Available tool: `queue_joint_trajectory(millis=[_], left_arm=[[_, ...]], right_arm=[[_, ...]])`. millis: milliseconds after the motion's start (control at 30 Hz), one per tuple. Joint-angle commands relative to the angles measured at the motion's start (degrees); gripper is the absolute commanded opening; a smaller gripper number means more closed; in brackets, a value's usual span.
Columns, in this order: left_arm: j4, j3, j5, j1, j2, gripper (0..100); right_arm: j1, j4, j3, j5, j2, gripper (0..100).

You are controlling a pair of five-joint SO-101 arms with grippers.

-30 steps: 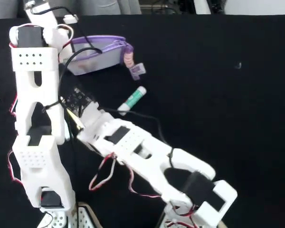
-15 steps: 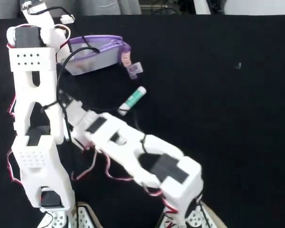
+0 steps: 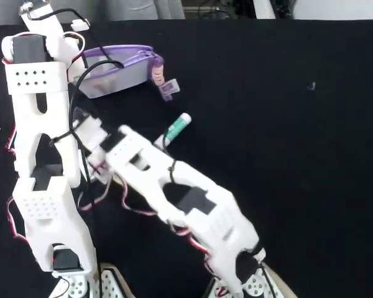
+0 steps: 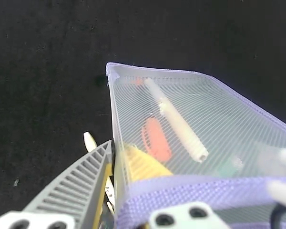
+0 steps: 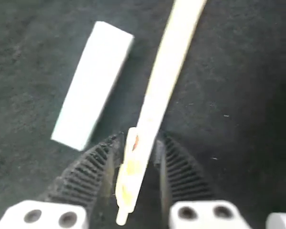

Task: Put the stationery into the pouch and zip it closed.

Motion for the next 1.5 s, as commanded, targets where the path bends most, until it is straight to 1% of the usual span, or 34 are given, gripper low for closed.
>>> queue_joint_trajectory(millis=[0, 200, 333, 467, 667, 800, 967, 1133, 1267, 1467], left_arm=[[-0.79, -2.95, 0.18, -1.36, -1.41, 3], [-0.79, -2.95, 0.18, -1.54, -1.41, 3], [-0.79, -2.95, 0.09, -1.54, -1.41, 3], [-1.14, -2.95, 0.09, -1.54, -1.41, 3], [-1.23, -2.95, 0.09, -1.45, -1.41, 3], [-1.32, -2.95, 0.26, -1.54, -1.41, 3], [-1.93, -2.95, 0.35, -1.63, -1.23, 3], [-1.93, -2.95, 0.35, -1.63, -1.14, 3], [-1.76, -2.95, 0.35, -1.54, -1.23, 3], [-1.67, -2.42, 0.35, -1.27, -1.14, 3]], right_arm=[[3.16, 10.29, -14.11, -0.18, 6.11, 1.6], [8.70, 17.67, -23.96, 0.18, 10.86, 1.2], [12.66, 22.33, -25.45, 0.70, 9.45, 1.2], [16.53, 25.58, -25.01, 4.75, 7.69, 1.2], [17.58, 31.82, -24.92, 7.47, 6.64, 1.2], [18.20, 34.20, -24.92, 7.56, 5.32, 1.2], [21.89, 35.69, -25.01, 7.47, -0.22, 1.2], [28.31, 36.84, -24.92, 7.47, -8.40, 1.2], [31.91, 37.19, -24.92, 7.47, -14.37, 1.2], [33.85, 36.48, -25.54, 7.56, -22.11, 1.2]])
